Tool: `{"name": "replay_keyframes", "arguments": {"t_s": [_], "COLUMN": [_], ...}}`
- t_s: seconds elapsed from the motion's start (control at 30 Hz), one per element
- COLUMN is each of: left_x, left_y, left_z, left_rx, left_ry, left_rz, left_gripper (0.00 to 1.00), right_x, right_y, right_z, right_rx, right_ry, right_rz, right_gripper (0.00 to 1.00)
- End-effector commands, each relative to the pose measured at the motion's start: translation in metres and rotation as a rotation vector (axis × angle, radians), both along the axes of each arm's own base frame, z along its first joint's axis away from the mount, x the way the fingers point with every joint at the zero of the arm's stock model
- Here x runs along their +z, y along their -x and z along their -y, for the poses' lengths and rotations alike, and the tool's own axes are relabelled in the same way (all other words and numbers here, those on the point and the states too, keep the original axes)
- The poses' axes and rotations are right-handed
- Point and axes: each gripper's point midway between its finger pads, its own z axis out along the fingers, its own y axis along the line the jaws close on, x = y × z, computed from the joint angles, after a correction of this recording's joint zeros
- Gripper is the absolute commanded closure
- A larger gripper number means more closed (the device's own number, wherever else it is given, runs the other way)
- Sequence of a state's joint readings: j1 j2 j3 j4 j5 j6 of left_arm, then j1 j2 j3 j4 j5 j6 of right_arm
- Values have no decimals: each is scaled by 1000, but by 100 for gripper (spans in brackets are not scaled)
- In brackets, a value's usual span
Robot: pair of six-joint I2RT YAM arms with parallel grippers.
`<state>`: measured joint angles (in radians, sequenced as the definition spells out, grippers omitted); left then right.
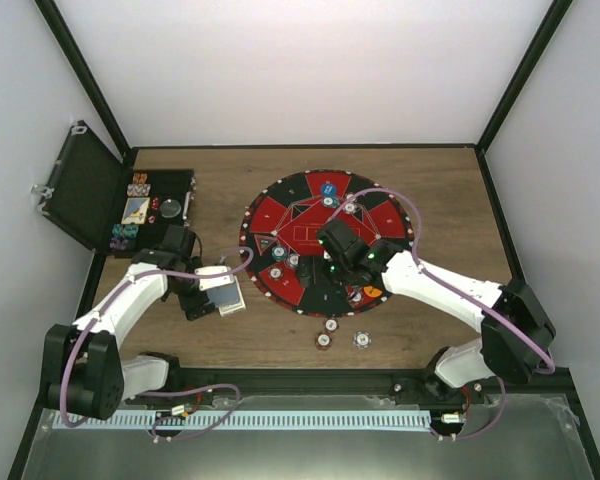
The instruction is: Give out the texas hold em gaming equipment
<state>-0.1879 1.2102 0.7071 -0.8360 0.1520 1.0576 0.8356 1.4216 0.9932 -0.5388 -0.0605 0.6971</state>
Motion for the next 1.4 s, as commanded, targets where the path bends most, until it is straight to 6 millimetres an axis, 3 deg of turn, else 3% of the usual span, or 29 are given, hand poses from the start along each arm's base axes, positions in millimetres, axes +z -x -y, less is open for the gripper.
{"name": "replay_keyframes", "arguments": {"t_s": [0.0,0.67,1.37], "left_x": [-5,-29,-38], "left_y": [-3,-1,-7], "left_z": [2,-2,1], "left_rx": [-40,-36,-33], "left_ry": [-9,-48,-44], "left_rz": [-1,-29,-29], "left_gripper": [0,0,0], "right_x": [12,18,22], "right_y": [5,13,25], "right_z": [-5,-6,-15], "right_rx": [3,13,42], "right_ry": [-38,-49,-74], "right_rz": [12,10,0], "right_gripper": [1,2,5]}}
